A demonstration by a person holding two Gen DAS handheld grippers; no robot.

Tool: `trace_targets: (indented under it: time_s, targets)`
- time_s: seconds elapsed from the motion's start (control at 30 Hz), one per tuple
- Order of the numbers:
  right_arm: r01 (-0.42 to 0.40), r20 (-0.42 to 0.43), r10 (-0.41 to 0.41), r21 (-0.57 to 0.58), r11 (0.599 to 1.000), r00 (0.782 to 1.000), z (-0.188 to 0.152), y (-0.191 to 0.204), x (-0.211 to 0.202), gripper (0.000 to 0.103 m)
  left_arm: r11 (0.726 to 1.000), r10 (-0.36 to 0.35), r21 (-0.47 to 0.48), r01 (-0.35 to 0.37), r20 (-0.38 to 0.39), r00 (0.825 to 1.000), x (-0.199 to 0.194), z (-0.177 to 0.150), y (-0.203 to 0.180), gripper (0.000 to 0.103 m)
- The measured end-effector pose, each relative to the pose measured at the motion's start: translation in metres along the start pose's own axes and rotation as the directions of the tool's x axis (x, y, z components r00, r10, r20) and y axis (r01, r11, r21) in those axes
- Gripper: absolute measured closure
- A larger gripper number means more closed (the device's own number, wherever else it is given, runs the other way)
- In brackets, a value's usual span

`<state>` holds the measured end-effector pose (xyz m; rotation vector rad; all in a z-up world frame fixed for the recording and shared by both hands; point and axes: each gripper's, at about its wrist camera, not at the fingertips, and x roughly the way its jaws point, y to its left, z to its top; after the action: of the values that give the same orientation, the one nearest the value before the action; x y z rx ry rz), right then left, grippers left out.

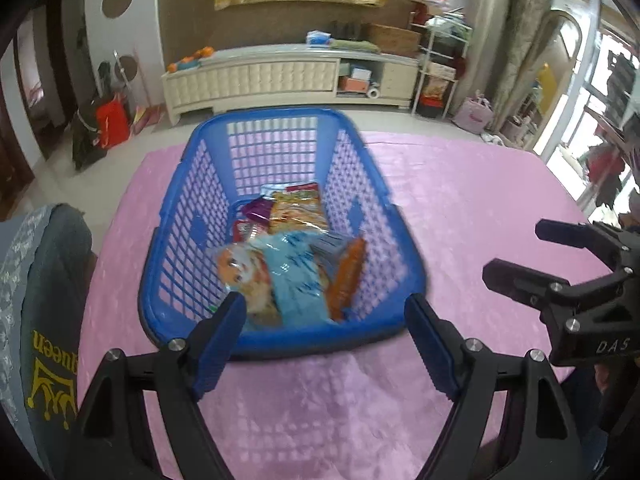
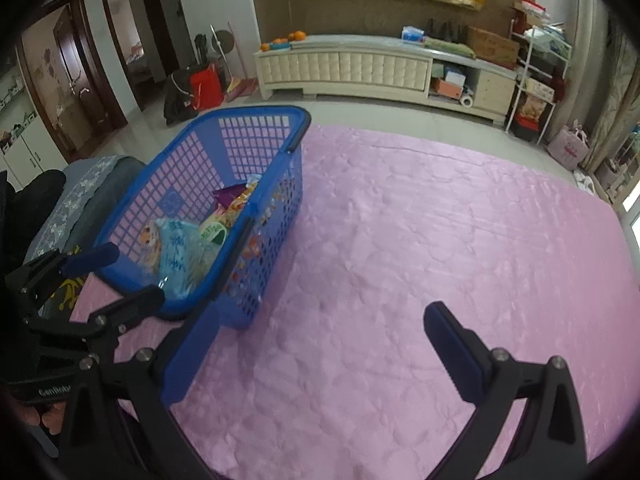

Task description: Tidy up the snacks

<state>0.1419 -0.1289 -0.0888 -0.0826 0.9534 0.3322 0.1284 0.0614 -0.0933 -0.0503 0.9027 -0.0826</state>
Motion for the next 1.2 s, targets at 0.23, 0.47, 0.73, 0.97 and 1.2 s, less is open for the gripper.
trace_targets:
  time_s: [0.23, 0.47, 0.73, 0.97, 1.2]
  targets:
    - [0.051, 0.098, -0.052, 0.013, 0.999, 0.994, -0.034, -0.011, -0.049, 0.000, 1.000, -0.001, -0.005, 0.002, 0.161, 0.987, -0.054, -0.026, -0.034, 0.023]
    - [0.098, 0.198, -0.105, 0.044, 0.994, 0.975, -0.065, -0.015, -0.101, 0.000, 1.000, -0.028, 0.000, 0.030, 0.288, 0.957, -0.104, -0.049, -0.061, 0.011]
    - [0.142, 0.308, -0.154, 0.060, 0.988, 0.939, -0.090, 0.003, -0.149, 0.000, 0.998, -0.044, 0.049, 0.029, 0.352, 0.935, -0.138, -0.064, -0.080, 0.000]
    - [0.118, 0.354, -0.140, 0.082, 0.990, 0.925, -0.106, 0.008, -0.173, 0.000, 0.997, -0.019, 0.076, -0.012, 0.396, 0.918, -0.162, -0.079, -0.091, 0.000]
    - [0.122, 0.380, -0.145, 0.085, 0.989, 0.914, -0.118, 0.010, -0.187, 0.000, 0.997, -0.011, 0.072, -0.021, 0.418, 0.909, -0.173, -0.091, -0.093, 0.000]
